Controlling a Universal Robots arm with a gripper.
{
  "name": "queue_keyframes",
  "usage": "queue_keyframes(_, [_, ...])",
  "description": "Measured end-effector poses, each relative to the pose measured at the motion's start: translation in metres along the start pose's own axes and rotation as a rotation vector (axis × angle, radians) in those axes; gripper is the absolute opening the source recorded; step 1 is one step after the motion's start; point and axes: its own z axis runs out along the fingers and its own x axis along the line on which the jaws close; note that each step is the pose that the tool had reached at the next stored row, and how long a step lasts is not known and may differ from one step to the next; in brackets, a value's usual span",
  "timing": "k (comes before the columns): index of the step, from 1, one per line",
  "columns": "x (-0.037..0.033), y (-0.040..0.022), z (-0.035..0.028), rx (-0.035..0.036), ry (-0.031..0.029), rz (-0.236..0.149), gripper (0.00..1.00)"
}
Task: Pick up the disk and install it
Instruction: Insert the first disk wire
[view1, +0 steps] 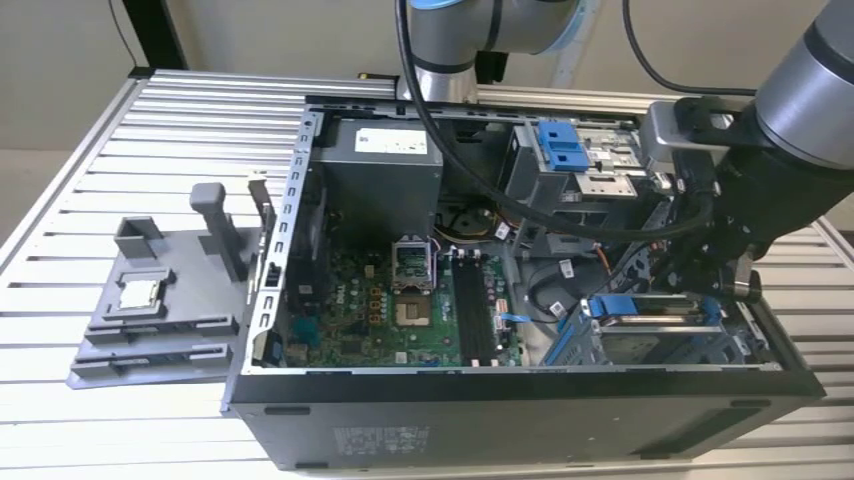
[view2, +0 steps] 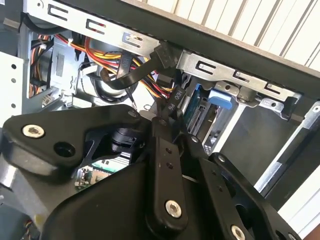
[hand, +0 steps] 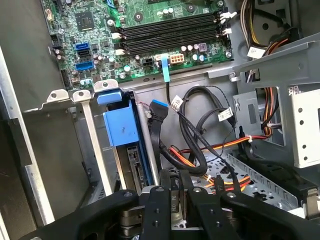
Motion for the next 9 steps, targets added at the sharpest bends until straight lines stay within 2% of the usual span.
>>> queue_keyframes(9, [0.0000,0.0000,0.0000,0.0000,0.0001,0.000,0.00])
